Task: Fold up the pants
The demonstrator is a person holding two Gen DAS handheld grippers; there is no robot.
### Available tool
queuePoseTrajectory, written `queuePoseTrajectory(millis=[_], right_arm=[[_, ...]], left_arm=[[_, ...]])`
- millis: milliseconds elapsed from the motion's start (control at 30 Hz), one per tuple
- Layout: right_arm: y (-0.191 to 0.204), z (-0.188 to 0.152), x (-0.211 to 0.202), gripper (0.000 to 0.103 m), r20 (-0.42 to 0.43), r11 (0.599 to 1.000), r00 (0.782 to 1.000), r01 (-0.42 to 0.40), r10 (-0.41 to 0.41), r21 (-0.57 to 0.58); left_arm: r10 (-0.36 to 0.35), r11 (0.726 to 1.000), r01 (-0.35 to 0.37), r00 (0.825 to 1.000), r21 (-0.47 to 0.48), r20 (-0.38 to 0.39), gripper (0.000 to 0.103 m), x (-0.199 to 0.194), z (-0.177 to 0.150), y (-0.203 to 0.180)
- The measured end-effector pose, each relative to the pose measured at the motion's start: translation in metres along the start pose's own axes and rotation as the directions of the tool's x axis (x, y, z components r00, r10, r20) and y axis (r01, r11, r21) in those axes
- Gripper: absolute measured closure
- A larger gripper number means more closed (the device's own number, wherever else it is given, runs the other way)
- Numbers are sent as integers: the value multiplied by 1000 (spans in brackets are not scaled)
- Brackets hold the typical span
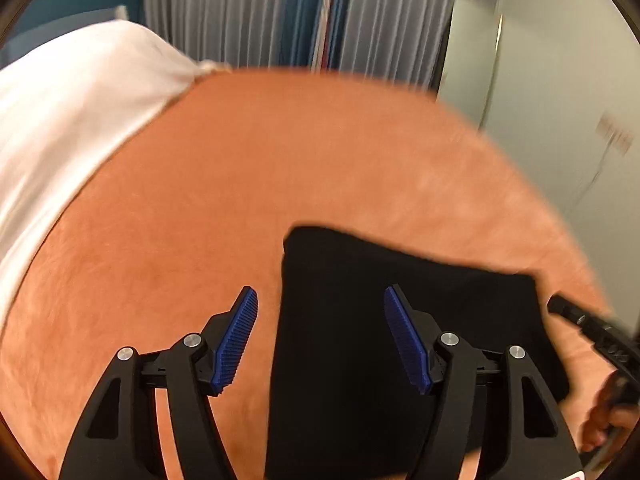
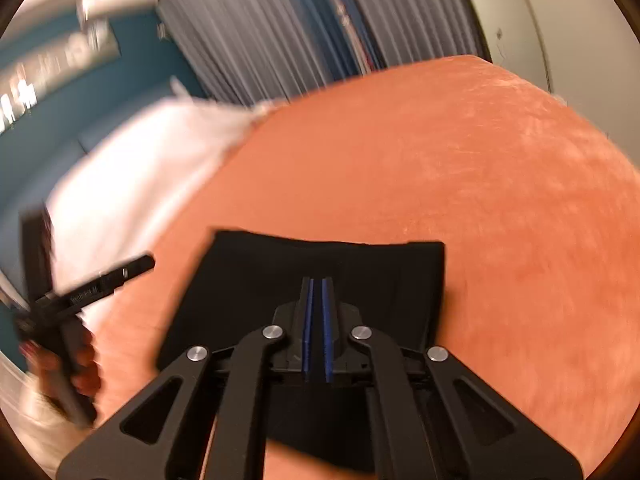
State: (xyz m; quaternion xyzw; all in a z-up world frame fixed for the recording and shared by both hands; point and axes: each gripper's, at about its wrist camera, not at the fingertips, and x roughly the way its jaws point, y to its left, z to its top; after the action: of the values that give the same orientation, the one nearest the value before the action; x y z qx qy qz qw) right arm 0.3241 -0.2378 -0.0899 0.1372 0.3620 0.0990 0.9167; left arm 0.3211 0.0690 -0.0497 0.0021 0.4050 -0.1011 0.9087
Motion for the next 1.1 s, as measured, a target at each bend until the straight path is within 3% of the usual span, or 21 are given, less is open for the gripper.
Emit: queuePoseTrajectory(millis=[33, 100, 133, 233, 300, 400, 467, 533, 567, 600, 667, 767, 833, 900, 933, 967, 1033, 1100], right_arm=[[-9, 2, 18, 100, -29, 998, 998, 61, -61, 3], [-40, 3, 52, 103, -83, 984, 981, 177, -174, 23], [-55, 0, 61, 103, -88, 985, 983, 166, -162, 39], [-66, 12, 59, 103, -104, 989, 987, 127, -120, 73], [-52, 14, 24, 103, -34, 992, 995, 101, -99, 79], [-35, -10, -26, 102, 66, 998, 997, 31, -34, 50], [-20, -35, -41, 102, 43, 1000, 999, 0, 0, -1], [-20, -69, -27, 103, -59, 998, 997, 45, -47, -39], [-24, -75, -14, 103, -81, 998, 995, 52, -54, -31], [-34, -82, -13, 103, -55, 1000, 998, 10, -8, 19], [-38, -72, -28, 103, -48, 995, 999, -13, 18, 95], [-18, -67, -68, 101, 25, 998, 999, -24, 22, 51], [-7, -77, -88, 101, 28, 999, 999, -42, 41, 31], [-7, -95, -76, 101, -52, 1000, 999, -11, 11, 7], [-13, -101, -60, 103, -103, 999, 994, 45, -45, -5], [-17, -106, -48, 103, -130, 999, 990, 52, -52, 0], [-21, -106, -37, 103, -118, 997, 993, 6, 3, 76], [-13, -100, -59, 103, -89, 996, 996, 18, -10, 88]], left_arm=[[68, 998, -67, 996, 12, -59, 40, 31, 1, -1], [81, 997, -81, 988, 6, -133, 32, 72, -4, 4], [51, 998, -56, 988, -32, -143, 17, 84, -4, 12], [14, 994, -30, 988, -101, -152, 14, 93, 1, 22], [16, 995, -29, 992, -98, -126, 15, 85, -1, 22], [29, 996, -34, 997, -86, -66, 18, 57, -8, 24], [42, 995, -46, 998, -87, -43, 19, 39, -17, 26], [57, 996, -59, 998, -72, -31, 20, 25, -26, 22], [72, 996, -74, 997, -57, -24, 20, 19, -32, 21], [112, 993, -113, 994, -27, -17, 18, 19, -39, 17], [132, 991, -132, 991, -3, -36, 17, 25, -46, 18], [86, 994, -89, 995, -57, -47, 30, 13, -44, 23], [77, 995, -79, 997, -56, -23, 31, -13, -49, 21], [90, 995, -90, 996, -42, 0, 29, -25, -63, 18], [124, 992, -125, 992, -25, -31, 28, -17, -74, 17], [127, 992, -128, 990, -19, -56, 26, -7, -79, 17], [98, 993, -103, 991, -55, -92, 22, 14, -88, 23], [68, 992, -76, 994, -101, -82, 27, 0, -82, 29]])
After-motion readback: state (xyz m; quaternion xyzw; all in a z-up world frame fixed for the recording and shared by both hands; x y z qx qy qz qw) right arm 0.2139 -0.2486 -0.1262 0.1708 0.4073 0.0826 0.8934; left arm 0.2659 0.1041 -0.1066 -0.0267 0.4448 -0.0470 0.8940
